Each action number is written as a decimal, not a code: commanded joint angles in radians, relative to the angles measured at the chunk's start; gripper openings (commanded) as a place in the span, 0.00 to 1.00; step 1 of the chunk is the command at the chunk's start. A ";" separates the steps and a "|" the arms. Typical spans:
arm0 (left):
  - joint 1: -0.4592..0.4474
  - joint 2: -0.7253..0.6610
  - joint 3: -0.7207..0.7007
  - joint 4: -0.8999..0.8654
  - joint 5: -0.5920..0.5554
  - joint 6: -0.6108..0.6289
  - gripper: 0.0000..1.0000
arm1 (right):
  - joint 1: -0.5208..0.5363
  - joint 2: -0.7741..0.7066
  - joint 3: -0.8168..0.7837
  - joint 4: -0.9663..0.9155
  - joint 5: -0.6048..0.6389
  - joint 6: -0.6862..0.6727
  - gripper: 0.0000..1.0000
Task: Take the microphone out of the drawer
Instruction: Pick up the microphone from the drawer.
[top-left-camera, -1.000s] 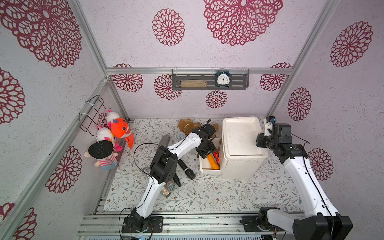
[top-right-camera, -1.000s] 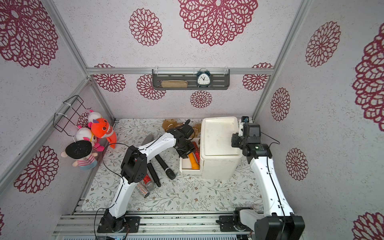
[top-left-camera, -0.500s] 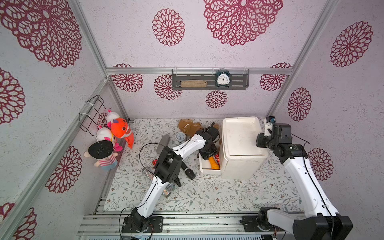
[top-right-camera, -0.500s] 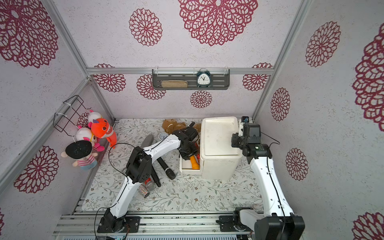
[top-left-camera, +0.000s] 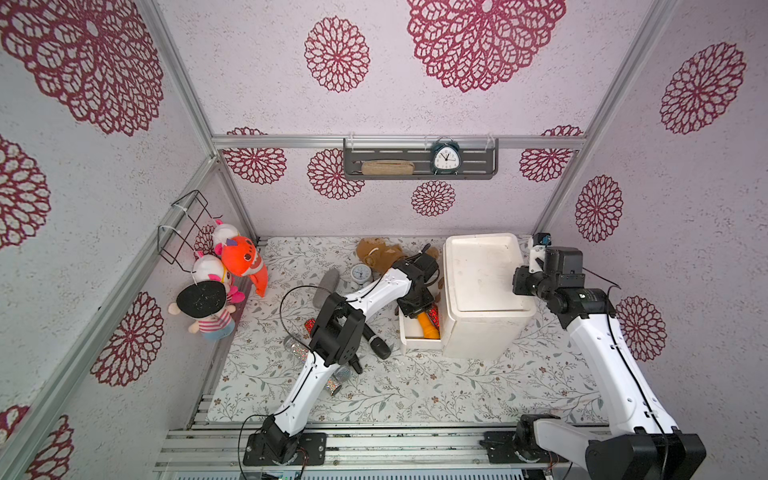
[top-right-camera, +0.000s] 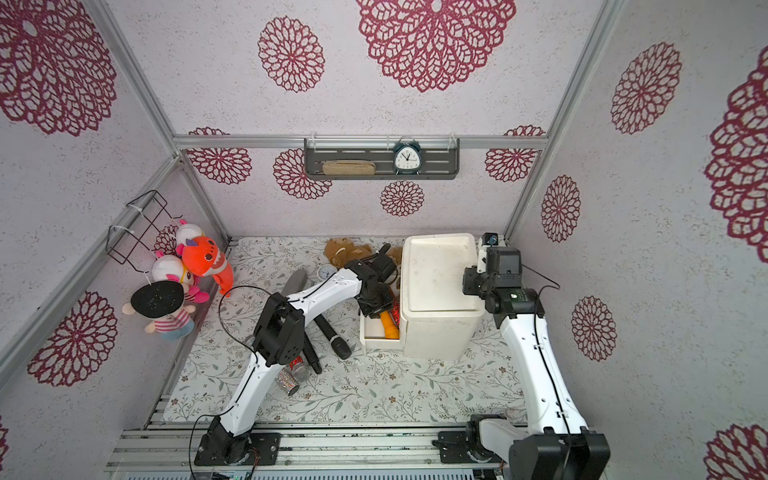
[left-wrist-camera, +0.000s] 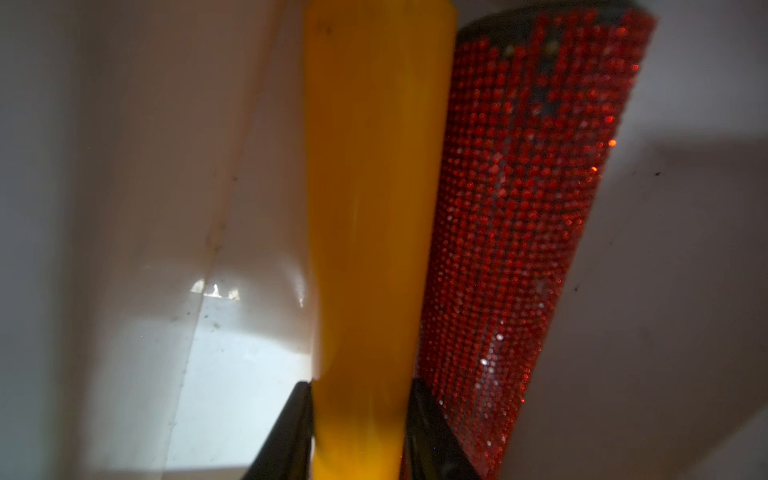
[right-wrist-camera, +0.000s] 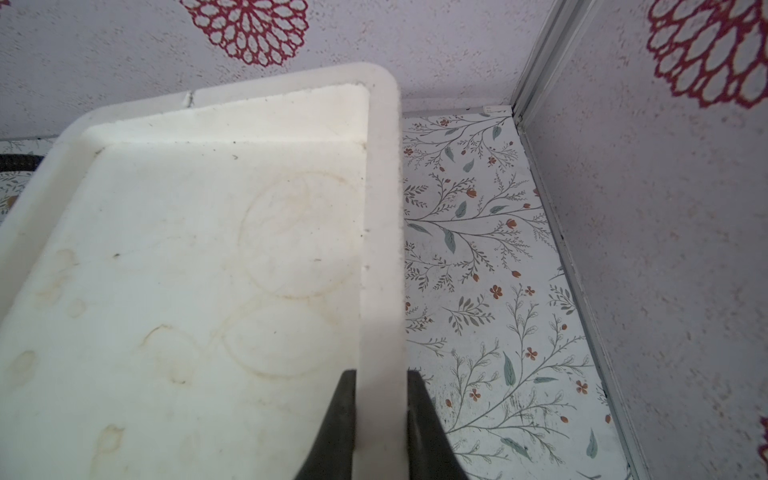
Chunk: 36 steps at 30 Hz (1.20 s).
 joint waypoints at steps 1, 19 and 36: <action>-0.003 -0.031 -0.006 0.045 -0.008 0.002 0.03 | -0.006 -0.045 0.006 0.078 -0.058 -0.004 0.00; 0.047 -0.193 -0.024 0.065 -0.021 0.065 0.00 | -0.001 -0.034 0.006 0.077 -0.041 -0.008 0.00; 0.161 -0.434 -0.255 0.104 0.094 0.177 0.00 | -0.001 -0.017 0.013 0.077 -0.037 -0.008 0.00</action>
